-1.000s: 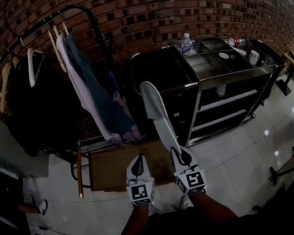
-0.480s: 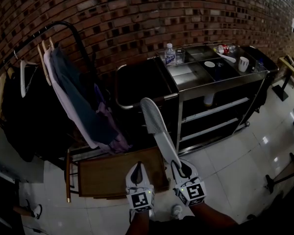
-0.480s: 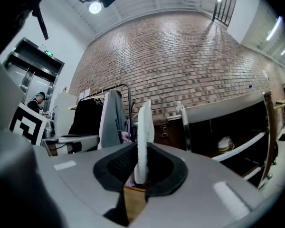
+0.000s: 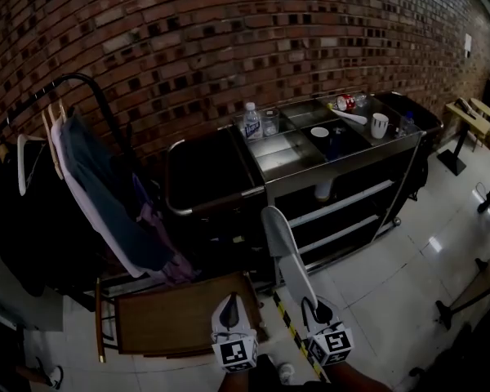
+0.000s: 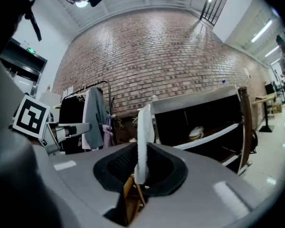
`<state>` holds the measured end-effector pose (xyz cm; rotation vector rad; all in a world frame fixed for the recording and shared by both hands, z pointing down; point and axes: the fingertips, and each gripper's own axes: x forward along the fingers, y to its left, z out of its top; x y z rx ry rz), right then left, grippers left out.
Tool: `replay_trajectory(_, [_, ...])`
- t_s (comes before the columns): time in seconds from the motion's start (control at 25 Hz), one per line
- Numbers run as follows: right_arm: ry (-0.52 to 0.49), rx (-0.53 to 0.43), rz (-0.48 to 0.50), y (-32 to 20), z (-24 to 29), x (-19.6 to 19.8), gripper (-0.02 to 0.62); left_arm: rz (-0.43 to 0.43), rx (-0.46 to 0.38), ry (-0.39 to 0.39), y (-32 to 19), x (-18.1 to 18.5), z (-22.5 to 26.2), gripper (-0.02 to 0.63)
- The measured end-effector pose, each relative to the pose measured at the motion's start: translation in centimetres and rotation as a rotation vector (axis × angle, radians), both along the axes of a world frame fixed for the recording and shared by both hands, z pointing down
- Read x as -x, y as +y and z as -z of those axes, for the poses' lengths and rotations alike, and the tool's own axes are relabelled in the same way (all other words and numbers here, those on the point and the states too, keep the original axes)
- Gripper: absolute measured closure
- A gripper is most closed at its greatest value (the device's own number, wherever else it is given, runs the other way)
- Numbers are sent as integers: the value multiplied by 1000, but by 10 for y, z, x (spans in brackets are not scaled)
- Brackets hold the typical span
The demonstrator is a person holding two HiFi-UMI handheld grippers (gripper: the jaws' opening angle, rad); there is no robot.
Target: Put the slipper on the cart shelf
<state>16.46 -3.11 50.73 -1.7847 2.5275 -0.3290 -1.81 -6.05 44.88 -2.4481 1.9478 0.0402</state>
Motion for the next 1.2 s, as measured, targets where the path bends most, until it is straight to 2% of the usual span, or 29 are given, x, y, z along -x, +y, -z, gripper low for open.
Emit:
replay_trajectory(0.2, [7, 38, -73, -12, -15, -31, 540, -46, 8, -39, -16, -20, -18, 591])
replay_trajectory(0.36, [19, 66, -103, -29, -23, -48, 540, -67, 11, -30, -34, -36, -16, 591])
replay_trajectory(0.64, [42, 68, -103, -99, -28, -69, 540, -90, -8, -29, -89, -53, -12, 591])
replay_trajectory(0.88, [53, 83, -83, -161, -30, -81, 540, -49, -7, -10, -140, -57, -20, 591])
replay_trajectory(1.2, [46, 130, -60, -235, -42, -86, 541, 18, -3, 19, -174, -55, -15, 591])
